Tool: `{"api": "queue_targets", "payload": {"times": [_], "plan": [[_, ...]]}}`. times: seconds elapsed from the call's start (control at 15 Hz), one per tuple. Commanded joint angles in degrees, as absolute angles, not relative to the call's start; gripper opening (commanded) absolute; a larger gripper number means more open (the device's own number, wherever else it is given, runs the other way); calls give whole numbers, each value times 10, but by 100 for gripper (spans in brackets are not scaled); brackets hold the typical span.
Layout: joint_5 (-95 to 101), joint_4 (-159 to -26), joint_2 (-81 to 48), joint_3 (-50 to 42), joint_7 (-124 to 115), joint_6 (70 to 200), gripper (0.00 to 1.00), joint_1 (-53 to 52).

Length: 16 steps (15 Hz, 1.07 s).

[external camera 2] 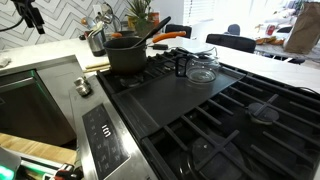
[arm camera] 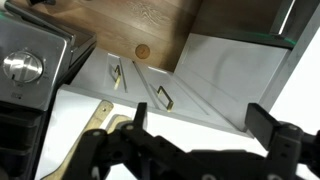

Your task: Put the spatula in the middle in the pot

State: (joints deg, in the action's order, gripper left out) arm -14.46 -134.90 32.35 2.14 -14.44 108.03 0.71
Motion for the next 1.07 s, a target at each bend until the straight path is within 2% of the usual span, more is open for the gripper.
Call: {"api": "queue_targets", "payload": {"times": [0.0,1.0], "plan": [[-136,-1363,305,14,-168,1116,100,38],[-78,-1371,152,5,-236,1257,100,78]]}}
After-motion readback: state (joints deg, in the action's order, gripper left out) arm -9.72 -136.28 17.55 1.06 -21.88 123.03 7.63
